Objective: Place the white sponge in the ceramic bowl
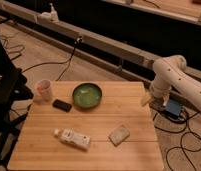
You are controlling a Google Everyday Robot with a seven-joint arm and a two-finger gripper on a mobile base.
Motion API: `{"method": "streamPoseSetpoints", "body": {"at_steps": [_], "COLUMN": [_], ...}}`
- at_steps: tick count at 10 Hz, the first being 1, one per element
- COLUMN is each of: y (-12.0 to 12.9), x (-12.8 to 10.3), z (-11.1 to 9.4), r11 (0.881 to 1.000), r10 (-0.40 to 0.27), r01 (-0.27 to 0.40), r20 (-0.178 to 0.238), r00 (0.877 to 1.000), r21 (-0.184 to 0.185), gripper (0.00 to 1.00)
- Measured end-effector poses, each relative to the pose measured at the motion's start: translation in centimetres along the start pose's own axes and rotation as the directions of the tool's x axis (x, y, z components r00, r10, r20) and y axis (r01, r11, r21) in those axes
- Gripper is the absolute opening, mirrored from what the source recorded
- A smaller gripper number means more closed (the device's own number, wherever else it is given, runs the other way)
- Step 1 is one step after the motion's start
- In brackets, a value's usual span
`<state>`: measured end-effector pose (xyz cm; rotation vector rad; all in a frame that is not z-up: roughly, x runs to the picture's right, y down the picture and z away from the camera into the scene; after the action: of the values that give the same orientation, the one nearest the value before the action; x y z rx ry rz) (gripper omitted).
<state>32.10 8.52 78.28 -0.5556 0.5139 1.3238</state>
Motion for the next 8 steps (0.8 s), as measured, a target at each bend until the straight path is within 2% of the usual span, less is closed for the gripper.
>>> {"method": "streamPoseSetpoints", "body": {"at_steps": [2,4,6,8], "y": [0.0,0.8,3.1,6.5], "x": [0.0,-0.4,-1.0,-1.6], "z": [0.0,-0.4,-0.8,-0.3], "r11": [1.000,0.997,0.986,0.974], "r10": [0.006,0.078,0.154,0.199], "r01": [-0.006,-0.078,-0.150,-0.192], "r20": [0.000,0.015,0.045,0.052], "r00": [1.000,0.997,0.987,0.979], "r21": [0.000,-0.030,-0.068,-0.118], "gripper": [0.80,0.80,0.80,0.80]}}
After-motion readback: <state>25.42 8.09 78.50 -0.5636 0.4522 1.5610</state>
